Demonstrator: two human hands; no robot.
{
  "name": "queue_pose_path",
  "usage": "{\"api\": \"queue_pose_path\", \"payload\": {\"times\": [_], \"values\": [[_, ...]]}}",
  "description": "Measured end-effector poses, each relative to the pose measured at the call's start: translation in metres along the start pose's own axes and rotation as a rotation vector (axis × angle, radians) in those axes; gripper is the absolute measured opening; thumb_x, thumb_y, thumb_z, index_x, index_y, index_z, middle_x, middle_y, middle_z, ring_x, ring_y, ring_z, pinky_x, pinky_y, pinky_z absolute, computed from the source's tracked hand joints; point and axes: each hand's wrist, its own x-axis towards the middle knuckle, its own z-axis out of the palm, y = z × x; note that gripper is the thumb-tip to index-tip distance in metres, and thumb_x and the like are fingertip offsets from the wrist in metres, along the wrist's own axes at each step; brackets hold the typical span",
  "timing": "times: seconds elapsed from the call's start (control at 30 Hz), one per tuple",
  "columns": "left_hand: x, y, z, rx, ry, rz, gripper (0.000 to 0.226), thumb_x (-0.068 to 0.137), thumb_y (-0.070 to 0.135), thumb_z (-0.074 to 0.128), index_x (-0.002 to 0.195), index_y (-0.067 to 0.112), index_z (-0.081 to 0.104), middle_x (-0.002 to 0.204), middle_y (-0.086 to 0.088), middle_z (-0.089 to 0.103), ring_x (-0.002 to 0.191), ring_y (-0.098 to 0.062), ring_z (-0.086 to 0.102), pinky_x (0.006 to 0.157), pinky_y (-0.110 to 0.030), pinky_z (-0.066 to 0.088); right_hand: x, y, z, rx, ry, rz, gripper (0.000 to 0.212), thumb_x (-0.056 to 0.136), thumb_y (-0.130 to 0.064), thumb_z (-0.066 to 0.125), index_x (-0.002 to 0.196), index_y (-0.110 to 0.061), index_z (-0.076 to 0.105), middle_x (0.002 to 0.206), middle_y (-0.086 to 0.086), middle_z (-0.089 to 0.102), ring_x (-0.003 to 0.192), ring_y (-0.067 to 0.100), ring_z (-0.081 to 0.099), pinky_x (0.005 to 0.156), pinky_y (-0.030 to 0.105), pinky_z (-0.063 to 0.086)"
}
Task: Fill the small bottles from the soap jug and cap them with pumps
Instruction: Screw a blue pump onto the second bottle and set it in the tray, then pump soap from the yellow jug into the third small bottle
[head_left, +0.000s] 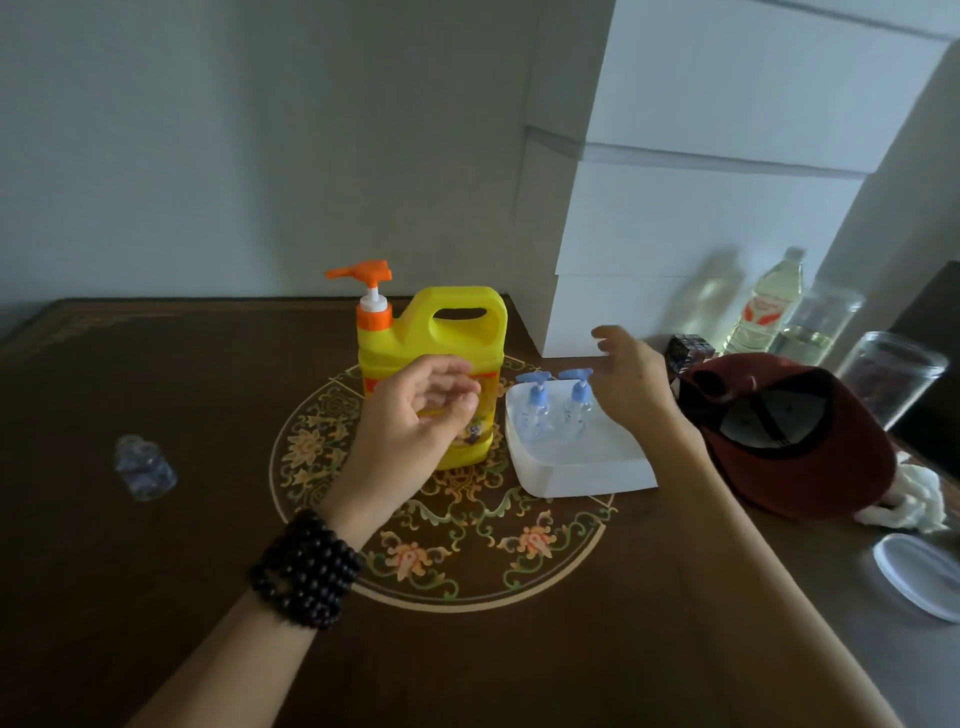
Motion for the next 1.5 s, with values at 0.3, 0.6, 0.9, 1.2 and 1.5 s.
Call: {"api": "queue_pose_path", "payload": {"times": [0.3,0.6,0.9,1.2,1.5], "values": [[-0.009,0.015,-0.057,0.015,0.094,0.007,0.029,0.092,0.012,0.071,0.120,0.017,0.067,0.108,0.001,0.075,0.102,-0.014,0.071,0.083,-0.032,0.060,-0.079,-0.086,-0.001,0.693,-0.168,-0.288,0.036,0.081,0.000,0.074,0.114,-0.012,0.067,0.107,0.003,0.071,0.099,0.017,0.069,0.086,0.035,0.057],[-0.052,0.001,-0.128,0.140,0.218,-0.050,0.028,0.093,0.012,0.069,0.119,0.022,0.067,0.106,0.006,0.075,0.100,-0.005,0.071,0.083,-0.023,0.059,-0.122,-0.131,0.102,0.768,-0.452,-0.344,0.034,0.082,-0.001,0.074,0.113,-0.011,0.067,0.106,0.004,0.072,0.101,0.018,0.069,0.090,0.038,0.057],[-0.113,-0.028,-0.212,0.169,0.450,-0.217,0.025,0.094,0.009,0.068,0.116,0.021,0.068,0.106,0.004,0.075,0.101,-0.008,0.073,0.076,-0.035,0.064,-0.141,-0.195,0.227,0.305,-0.527,-0.517,0.047,0.082,-0.031,0.075,0.125,-0.021,0.060,0.109,-0.004,0.067,0.094,0.009,0.063,0.086,0.028,0.054],[-0.132,-0.033,-0.245,0.174,0.533,-0.251,0.026,0.094,0.012,0.068,0.119,0.022,0.068,0.106,0.007,0.075,0.105,-0.007,0.071,0.072,-0.026,0.062,-0.142,-0.236,0.303,0.229,-0.513,-0.579,0.052,0.078,-0.026,0.078,0.126,-0.014,0.060,0.115,0.011,0.057,0.104,0.023,0.057,0.087,0.022,0.040],[-0.128,-0.038,-0.256,0.276,0.488,-0.219,0.029,0.095,0.011,0.066,0.118,0.028,0.068,0.106,0.014,0.076,0.105,-0.001,0.069,0.096,-0.032,0.056,-0.138,-0.225,0.249,0.474,-0.589,-0.595,0.045,0.076,-0.028,0.083,0.115,-0.022,0.062,0.104,-0.006,0.067,0.091,0.006,0.065,0.083,0.023,0.056]]}}
